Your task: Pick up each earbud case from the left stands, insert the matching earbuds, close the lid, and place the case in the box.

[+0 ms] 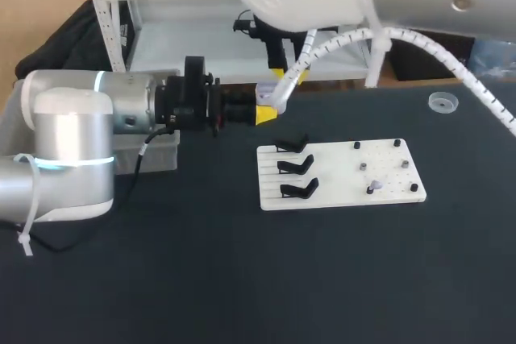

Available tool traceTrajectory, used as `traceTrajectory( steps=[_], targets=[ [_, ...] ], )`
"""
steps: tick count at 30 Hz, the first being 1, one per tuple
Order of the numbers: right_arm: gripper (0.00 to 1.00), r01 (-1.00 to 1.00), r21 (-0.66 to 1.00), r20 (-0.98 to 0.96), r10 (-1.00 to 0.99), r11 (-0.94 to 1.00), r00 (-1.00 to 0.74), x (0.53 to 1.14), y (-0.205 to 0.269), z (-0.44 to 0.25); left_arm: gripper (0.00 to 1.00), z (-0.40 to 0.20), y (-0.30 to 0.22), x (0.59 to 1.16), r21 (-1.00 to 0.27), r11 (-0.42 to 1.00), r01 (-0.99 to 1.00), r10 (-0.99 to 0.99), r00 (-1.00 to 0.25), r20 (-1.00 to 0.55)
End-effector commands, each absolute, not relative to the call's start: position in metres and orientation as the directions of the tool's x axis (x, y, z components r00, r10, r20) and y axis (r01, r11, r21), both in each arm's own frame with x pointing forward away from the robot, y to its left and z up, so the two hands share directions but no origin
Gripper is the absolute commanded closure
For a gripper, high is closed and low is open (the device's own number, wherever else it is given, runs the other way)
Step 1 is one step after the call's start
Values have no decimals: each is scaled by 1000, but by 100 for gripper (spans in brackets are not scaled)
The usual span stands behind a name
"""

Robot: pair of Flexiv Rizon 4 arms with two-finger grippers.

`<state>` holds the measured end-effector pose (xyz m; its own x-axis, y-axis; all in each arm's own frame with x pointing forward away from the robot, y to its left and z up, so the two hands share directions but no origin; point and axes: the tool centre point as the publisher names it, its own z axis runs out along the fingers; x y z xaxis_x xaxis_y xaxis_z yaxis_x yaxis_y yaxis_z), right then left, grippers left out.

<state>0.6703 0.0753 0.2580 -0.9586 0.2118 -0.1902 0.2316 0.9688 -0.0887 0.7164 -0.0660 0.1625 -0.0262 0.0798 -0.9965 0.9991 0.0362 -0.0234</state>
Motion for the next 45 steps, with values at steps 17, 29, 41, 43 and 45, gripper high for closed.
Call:
traceTrajectory(
  steps=[17, 29, 41, 43, 45],
  targets=[
    [100, 374, -58, -262, 348, 926, -900, 682, 97, 237, 100, 162, -66, 716, -22, 38, 999, 78, -25, -997],
    [100, 369, -105, -258, 333, 923, -907, 689, 94, 222, 100, 162, -66, 716, -22, 38, 999, 78, -25, -997],
    [100, 381, -107, -270, 342, 918, -900, 694, 100, 214, 100, 162, -66, 716, -22, 38, 999, 78, -25, -997],
    [100, 379, -110, -275, 338, 919, -900, 695, 101, 212, 100, 162, -66, 716, -22, 38, 999, 78, -25, -997],
    [100, 380, -111, -278, 338, 918, -899, 696, 101, 210, 100, 162, -66, 716, -22, 38, 999, 78, -25, -997]
  ],
)
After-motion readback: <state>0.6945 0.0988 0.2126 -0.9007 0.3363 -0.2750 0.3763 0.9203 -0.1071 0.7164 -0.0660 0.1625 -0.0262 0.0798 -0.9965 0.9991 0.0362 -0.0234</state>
